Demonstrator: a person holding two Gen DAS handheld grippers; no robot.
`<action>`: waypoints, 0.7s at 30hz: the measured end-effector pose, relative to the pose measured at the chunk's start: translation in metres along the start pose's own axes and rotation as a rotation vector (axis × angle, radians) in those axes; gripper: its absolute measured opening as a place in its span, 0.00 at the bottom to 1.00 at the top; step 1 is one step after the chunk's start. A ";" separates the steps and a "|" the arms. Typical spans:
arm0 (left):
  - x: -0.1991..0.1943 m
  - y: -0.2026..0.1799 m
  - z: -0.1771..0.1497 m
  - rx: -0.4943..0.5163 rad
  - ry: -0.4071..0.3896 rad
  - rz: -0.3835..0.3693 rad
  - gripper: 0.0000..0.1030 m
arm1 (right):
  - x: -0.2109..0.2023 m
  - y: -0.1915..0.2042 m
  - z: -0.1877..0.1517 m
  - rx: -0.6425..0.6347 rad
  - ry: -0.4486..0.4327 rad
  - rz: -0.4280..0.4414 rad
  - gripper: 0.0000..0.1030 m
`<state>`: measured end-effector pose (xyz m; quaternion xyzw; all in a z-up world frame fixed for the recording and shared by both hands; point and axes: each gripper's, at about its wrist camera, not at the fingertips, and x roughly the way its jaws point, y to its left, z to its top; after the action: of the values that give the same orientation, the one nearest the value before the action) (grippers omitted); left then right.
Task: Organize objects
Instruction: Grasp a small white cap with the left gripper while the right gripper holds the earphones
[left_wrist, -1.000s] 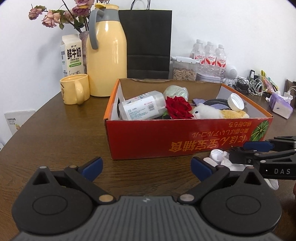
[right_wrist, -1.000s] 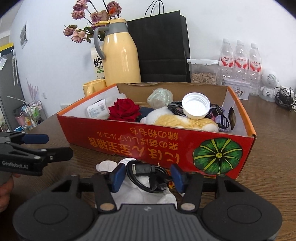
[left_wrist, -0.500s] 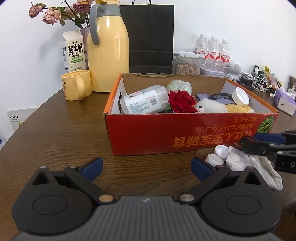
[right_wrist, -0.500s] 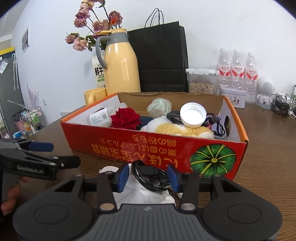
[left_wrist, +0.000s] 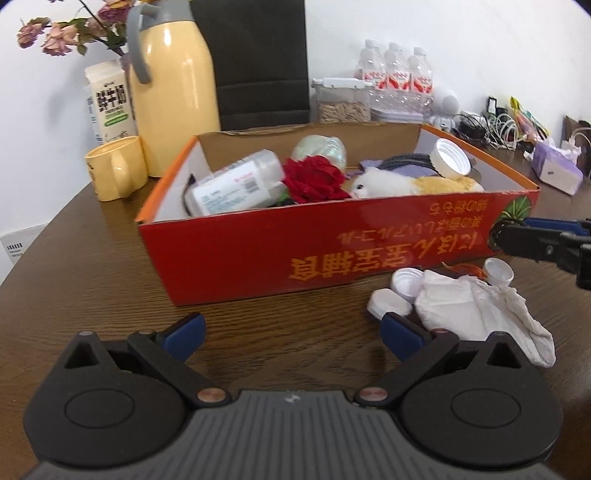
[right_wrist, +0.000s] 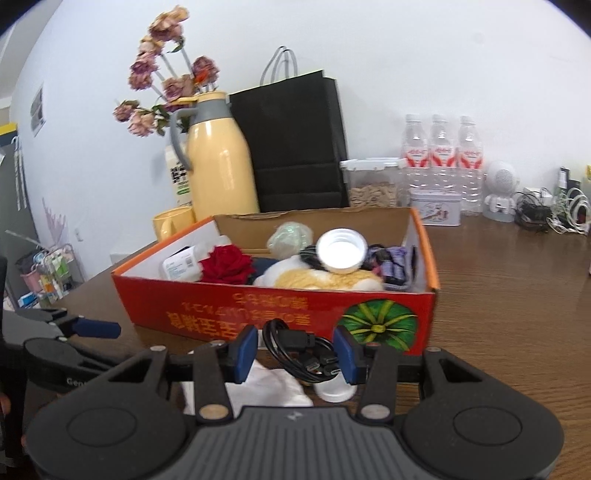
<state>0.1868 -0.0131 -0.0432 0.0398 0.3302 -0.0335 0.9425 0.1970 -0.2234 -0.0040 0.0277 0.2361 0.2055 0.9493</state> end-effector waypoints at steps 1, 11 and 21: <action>0.001 -0.002 0.000 0.005 0.003 -0.004 1.00 | -0.001 -0.003 0.000 0.006 0.001 -0.009 0.43; 0.012 -0.018 0.006 0.036 0.013 -0.028 1.00 | -0.005 -0.014 -0.003 0.025 -0.005 -0.032 0.43; 0.009 -0.032 0.008 0.079 -0.016 -0.170 0.28 | -0.004 -0.011 -0.003 0.018 0.001 -0.027 0.43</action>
<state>0.1959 -0.0459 -0.0440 0.0485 0.3234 -0.1267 0.9365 0.1966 -0.2347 -0.0071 0.0329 0.2390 0.1906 0.9516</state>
